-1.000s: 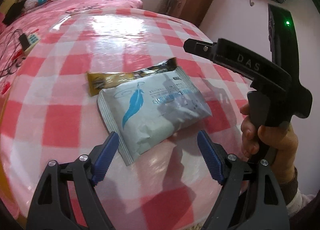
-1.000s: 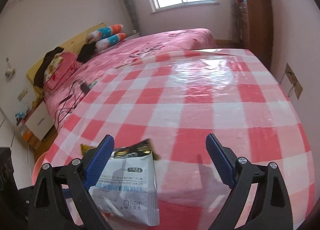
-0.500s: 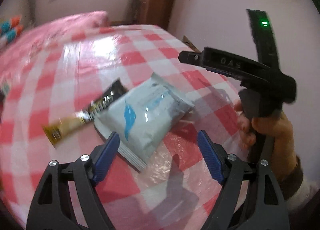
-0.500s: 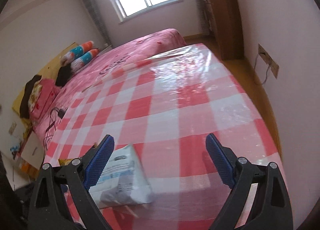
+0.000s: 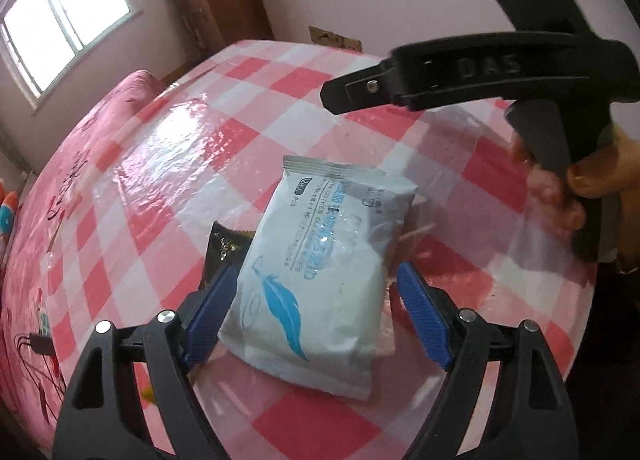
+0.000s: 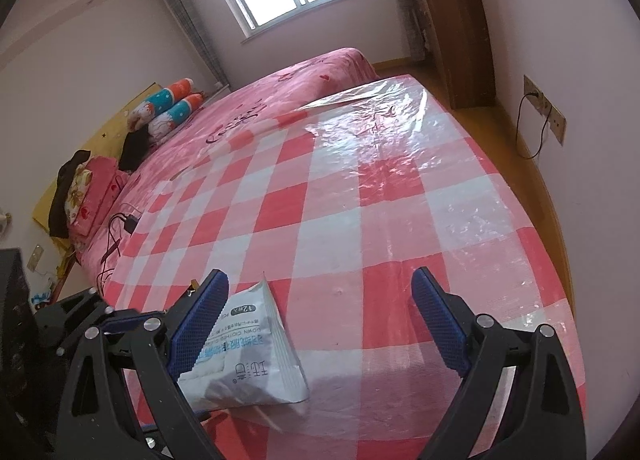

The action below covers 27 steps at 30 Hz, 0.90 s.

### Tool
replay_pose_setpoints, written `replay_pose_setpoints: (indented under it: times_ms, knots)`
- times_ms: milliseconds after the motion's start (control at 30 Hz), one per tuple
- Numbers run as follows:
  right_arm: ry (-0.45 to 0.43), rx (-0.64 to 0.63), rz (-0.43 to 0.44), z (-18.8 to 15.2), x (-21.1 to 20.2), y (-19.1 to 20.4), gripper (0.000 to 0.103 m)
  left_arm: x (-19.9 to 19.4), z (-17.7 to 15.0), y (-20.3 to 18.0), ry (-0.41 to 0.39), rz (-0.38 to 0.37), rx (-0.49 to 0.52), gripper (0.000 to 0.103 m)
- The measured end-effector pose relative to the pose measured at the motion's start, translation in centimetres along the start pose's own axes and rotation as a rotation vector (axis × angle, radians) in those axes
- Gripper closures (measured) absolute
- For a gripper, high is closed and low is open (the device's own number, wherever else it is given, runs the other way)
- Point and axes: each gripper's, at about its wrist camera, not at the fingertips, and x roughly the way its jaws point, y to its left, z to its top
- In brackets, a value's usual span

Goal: Collect trash
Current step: 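Lower the left tool onto the white feather wipes pack and close it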

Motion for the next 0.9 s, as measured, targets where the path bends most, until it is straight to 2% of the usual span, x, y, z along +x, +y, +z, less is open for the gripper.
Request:
replay_pose_setpoints:
  times_ms: [300,433,633,900]
  knots:
    - [0.013,0.024,0.016,0.2,0.5,-0.6,0.011,2.5,0.9,1.3,0.028,-0.102,-0.047,0.017]
    - [0.021,0.02,0.027,0.2,0.7,-0.6,0.011,3.1,0.8,1.9,0.017,-0.139,-0.12,0.017]
    - [0.028,0.003,0.036,0.1,1.0,-0.1,0.011,2.9,0.0,2.0,-0.026,-0.122,-0.236,0.025]
    - [0.034,-0.008,0.034,-0.1,1.2,0.3,0.011,1.1,-2.1,2.8,-0.069,-0.089,-0.435,0.027]
